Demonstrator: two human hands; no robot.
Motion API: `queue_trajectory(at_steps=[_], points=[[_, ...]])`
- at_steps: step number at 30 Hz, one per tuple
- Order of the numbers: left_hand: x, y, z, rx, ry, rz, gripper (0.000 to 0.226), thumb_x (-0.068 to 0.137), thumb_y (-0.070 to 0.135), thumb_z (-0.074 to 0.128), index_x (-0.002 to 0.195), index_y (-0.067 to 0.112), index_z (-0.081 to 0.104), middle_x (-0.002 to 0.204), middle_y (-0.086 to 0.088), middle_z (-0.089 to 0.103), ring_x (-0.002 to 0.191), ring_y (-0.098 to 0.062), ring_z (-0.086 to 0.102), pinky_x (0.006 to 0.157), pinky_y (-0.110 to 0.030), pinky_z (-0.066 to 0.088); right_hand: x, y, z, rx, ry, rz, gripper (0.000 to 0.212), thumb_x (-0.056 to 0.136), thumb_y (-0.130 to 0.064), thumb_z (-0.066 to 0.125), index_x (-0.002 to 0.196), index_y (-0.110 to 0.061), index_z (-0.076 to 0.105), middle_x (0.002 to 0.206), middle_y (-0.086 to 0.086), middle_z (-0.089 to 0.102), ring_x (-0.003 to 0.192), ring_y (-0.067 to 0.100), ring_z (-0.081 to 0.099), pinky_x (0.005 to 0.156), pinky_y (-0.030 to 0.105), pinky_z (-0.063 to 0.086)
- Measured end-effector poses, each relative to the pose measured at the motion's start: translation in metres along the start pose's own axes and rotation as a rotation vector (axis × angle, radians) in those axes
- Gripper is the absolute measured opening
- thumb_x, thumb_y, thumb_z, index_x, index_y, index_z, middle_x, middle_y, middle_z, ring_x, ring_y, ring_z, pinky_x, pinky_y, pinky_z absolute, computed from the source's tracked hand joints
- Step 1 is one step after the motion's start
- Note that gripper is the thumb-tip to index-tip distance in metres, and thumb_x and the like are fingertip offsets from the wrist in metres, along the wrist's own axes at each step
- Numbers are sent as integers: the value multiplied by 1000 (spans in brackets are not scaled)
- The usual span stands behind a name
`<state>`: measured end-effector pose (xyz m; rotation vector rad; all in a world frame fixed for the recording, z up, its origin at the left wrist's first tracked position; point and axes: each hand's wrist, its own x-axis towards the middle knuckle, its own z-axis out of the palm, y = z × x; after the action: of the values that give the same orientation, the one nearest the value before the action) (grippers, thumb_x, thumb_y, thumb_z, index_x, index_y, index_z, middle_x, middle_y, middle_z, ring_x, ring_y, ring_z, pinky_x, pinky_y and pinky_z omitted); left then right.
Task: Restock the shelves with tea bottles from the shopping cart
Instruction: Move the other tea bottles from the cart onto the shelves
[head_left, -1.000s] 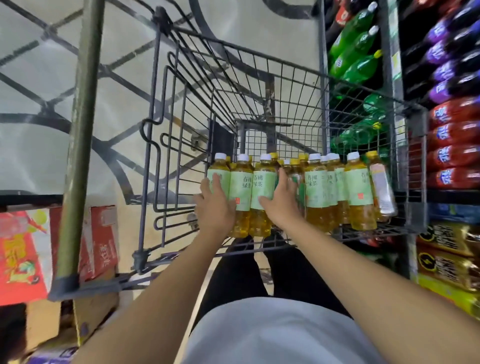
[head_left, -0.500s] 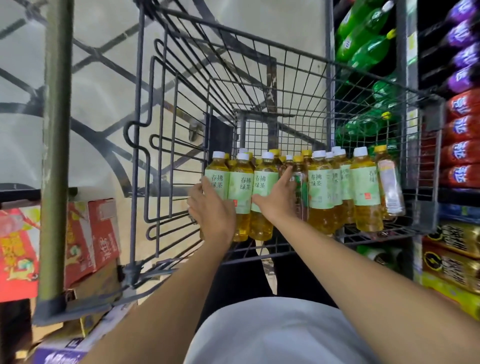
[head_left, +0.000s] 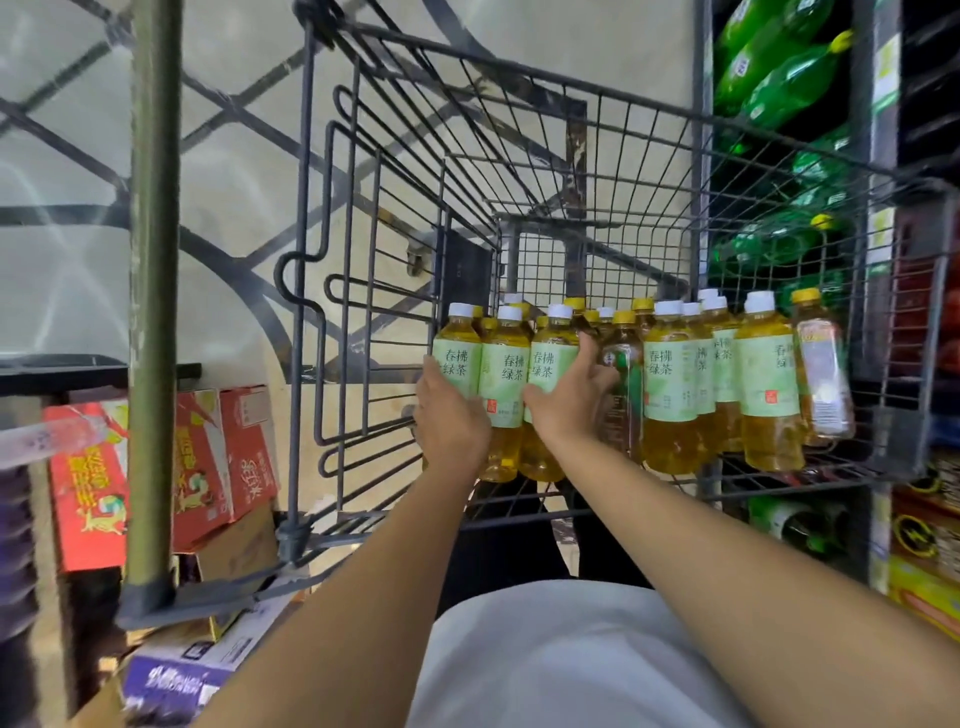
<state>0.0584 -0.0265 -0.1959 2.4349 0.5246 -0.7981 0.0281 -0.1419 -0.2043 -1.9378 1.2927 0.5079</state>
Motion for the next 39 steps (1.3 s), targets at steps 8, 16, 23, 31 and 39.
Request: queue_trajectory(at_steps=[8, 16, 23, 31, 39], points=[[-6, -2, -7, -70, 53, 63, 50, 87, 12, 74, 124, 32, 47, 117, 11, 62, 112, -18, 65, 94, -53, 56, -7, -4, -4, 3, 32, -51, 98, 85, -19, 79, 160, -29, 18, 155, 6, 32, 135, 35, 39, 92, 42, 50], [-25, -4, -20, -304, 32, 187, 70, 87, 6, 75, 146, 28, 45, 129, 8, 64, 116, -10, 64, 95, -37, 59, -16, -5, -22, 189, -28, -100, 106, 81, -11, 81, 162, -30, 15, 153, 3, 35, 135, 30, 45, 102, 48, 54], [-34, 12, -46, -508, -64, 266, 70, 84, 0, 77, 141, 26, 47, 116, 9, 66, 107, -7, 68, 88, -34, 61, -24, -1, -70, 281, -77, -167, 100, 80, -13, 82, 159, -34, 23, 138, -3, 46, 122, 16, 50, 97, 41, 55], [-58, 41, -77, -564, -400, 397, 69, 83, -5, 77, 136, 30, 49, 118, 2, 69, 97, -9, 73, 73, -33, 62, -59, 34, -132, 731, -71, -89, 72, 90, -3, 72, 147, -34, 39, 116, -10, 58, 91, 2, 63, 63, 19, 54], [-107, 73, -66, -525, -597, 490, 76, 79, -10, 79, 141, 24, 52, 123, -9, 70, 108, -27, 72, 85, -47, 62, -116, 95, -180, 990, 28, -150, 68, 87, 3, 74, 139, -32, 46, 118, -9, 65, 99, 2, 69, 80, 30, 61]])
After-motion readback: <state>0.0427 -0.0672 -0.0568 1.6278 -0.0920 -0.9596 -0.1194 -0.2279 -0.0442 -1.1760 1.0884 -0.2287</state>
